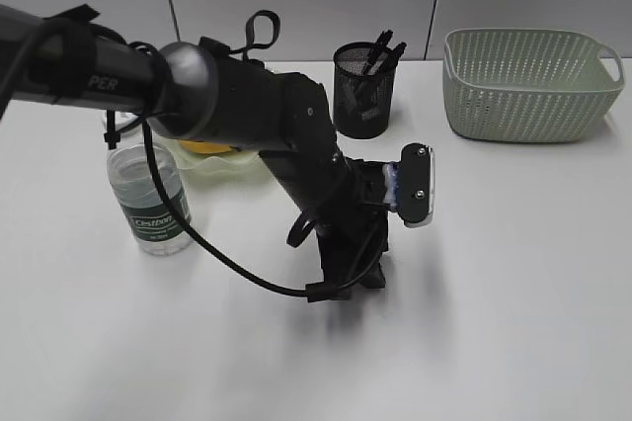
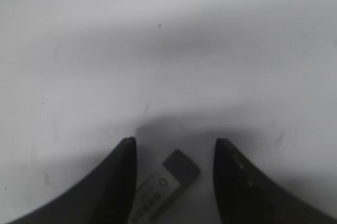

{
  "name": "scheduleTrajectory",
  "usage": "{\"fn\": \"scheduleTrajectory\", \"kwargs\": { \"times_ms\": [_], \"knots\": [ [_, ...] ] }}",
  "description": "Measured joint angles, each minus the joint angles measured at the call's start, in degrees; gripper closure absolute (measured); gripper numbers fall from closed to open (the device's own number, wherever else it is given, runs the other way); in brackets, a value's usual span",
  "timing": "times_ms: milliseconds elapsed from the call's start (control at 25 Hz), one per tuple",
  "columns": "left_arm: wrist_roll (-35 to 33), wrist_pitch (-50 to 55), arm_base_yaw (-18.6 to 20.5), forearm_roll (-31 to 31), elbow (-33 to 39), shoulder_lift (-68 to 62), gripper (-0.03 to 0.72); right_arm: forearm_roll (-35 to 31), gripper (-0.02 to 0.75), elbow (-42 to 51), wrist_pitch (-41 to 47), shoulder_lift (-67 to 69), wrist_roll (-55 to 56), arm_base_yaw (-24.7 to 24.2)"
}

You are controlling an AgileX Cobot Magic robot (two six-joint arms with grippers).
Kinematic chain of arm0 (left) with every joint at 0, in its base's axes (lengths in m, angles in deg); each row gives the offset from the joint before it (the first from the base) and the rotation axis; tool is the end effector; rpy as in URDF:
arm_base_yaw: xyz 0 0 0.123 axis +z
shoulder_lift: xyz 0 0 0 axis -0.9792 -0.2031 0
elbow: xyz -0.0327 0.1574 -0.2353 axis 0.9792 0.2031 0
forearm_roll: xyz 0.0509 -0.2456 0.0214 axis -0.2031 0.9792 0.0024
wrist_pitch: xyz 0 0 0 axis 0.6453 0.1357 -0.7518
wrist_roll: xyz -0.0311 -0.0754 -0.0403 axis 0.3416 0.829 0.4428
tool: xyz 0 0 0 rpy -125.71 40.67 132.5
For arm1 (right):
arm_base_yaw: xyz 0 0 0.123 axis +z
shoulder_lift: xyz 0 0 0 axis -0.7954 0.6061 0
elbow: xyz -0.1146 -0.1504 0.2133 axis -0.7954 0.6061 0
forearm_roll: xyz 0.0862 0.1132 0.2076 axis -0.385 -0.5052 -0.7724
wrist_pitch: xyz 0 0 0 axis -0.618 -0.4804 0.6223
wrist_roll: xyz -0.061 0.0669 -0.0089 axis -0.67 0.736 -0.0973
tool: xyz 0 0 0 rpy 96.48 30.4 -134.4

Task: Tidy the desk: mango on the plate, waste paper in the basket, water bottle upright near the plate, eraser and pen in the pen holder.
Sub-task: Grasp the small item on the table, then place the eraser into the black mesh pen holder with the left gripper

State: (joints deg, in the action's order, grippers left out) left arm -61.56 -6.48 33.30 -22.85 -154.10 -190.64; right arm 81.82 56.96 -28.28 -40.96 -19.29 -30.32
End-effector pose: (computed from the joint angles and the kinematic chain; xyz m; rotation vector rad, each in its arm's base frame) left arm 0.2996 -0.3322 0.1101 2.1246 1.7431 -0.3158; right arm -0.0040 -0.0066 0.2822 -0.3624 1.9770 0.1957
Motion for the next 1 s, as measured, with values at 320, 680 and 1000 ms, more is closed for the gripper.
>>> {"fn": "scheduleTrajectory", "kwargs": {
  "times_ms": [320,680,1000],
  "knots": [
    [1.0,-0.4,0.3,-2.3,-0.1,0.0,0.55,0.0,0.48,0.0,0.0,0.0,0.0,0.0],
    [1.1,-15.5,0.3,11.1,-0.1,6.0,0.549,0.0,0.48,0.0,0.0,0.0,0.0,0.0],
    [2.0,-37.6,1.9,25.6,-5.4,9.1,0.549,0.0,0.48,0.0,0.0,0.0,0.0,0.0]
  ]
}}
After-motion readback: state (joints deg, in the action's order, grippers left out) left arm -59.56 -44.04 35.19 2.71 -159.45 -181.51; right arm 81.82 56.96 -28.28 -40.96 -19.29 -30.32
